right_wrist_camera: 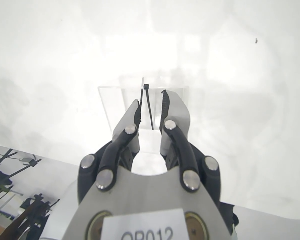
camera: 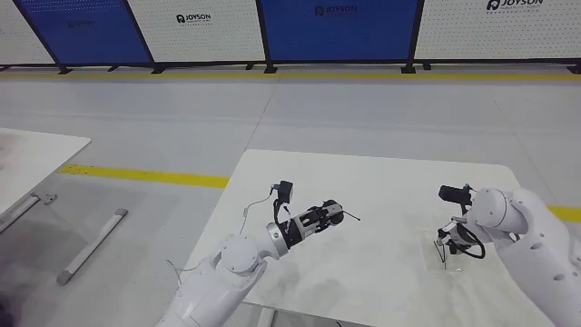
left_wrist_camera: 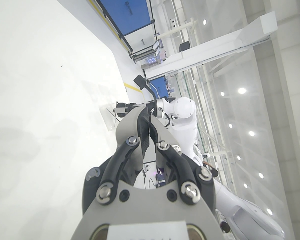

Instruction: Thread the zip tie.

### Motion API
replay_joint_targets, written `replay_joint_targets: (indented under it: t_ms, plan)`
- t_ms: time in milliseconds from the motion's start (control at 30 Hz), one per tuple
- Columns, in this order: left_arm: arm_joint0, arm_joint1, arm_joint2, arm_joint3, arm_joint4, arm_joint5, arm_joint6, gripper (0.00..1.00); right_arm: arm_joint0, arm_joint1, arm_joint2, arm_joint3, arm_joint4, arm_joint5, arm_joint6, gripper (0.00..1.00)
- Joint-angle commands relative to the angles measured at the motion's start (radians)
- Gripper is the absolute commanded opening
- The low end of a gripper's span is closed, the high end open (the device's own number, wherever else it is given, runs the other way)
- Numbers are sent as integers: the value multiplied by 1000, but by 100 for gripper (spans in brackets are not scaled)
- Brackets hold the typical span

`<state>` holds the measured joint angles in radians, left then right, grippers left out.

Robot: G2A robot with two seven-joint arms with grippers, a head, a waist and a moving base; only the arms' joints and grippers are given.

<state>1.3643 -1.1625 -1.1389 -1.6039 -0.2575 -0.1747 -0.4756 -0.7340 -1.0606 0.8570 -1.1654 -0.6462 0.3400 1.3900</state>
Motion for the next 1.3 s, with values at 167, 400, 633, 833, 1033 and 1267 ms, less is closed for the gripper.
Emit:
replay_joint_targets:
  t_ms: [167, 400, 633, 833, 1033, 1267]
  plan:
    - [0, 0, 0, 0, 0, 0, 0, 0, 12, -23, -6, 42, -20, 0, 0, 19]
    - [0, 0, 0, 0, 0, 0, 0, 0, 25, -40, -15, 75, -23, 0, 0, 0]
    - [0, 0, 0, 0, 0, 0, 0, 0, 33, -49, -22, 83, -27, 0, 0, 0]
    - [0, 0, 0, 0, 0, 0, 0, 0, 13, -36, -8, 35, -40, 0, 0, 0]
    - [0, 0, 0, 0, 0, 0, 0, 0, -34, -3, 56, -59, -48, 0, 0, 0]
    - [0, 0, 0, 0, 0, 0, 0, 0, -175, 34, 235, -265, -63, 0, -65, 0]
